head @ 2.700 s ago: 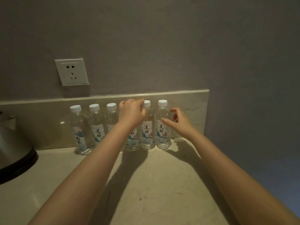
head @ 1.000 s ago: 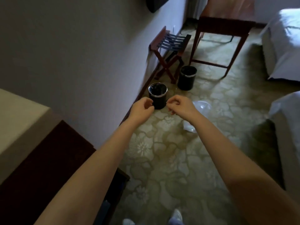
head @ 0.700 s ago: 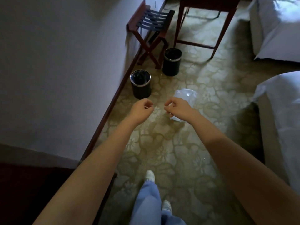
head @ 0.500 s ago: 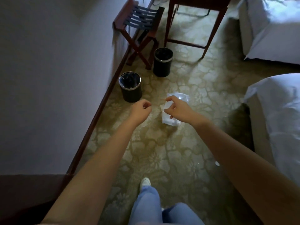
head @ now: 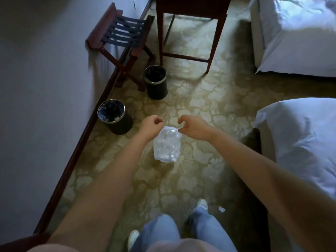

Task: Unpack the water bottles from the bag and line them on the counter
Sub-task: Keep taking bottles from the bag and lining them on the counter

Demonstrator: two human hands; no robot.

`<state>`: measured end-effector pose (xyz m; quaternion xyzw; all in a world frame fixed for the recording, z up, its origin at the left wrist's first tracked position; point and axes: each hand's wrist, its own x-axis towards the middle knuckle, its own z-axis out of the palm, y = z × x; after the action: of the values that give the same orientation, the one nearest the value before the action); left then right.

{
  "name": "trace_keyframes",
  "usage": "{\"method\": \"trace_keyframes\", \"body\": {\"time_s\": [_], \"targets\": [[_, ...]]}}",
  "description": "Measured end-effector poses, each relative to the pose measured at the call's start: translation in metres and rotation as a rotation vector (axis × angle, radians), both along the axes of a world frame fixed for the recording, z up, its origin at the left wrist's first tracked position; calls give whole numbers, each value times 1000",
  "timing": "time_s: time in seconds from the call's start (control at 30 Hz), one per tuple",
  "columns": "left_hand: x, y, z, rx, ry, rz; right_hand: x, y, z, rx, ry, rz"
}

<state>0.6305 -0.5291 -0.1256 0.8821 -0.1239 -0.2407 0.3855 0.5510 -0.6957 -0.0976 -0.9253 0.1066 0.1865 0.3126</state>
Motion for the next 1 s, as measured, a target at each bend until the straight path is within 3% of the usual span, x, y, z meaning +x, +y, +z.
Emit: {"method": "trace_keyframes", "body": {"time_s": [0.3, 0.43, 0.7, 0.83, 1.0], "targets": [[74, -146, -17, 62, 43, 66, 97, -150, -16, -15, 44, 122], [133, -196, -48, 99, 93, 121, 170, -205, -38, -148, 88, 264], [215, -250, -50, 119, 218, 203, 299, -248, -47, -209, 105, 522], [242, -241, -54, 162, 211, 400, 364, -231, -56, -136, 80, 697], [223, -220, -73, 119, 236, 814, 406, -195, -73, -43, 125, 941]]}}
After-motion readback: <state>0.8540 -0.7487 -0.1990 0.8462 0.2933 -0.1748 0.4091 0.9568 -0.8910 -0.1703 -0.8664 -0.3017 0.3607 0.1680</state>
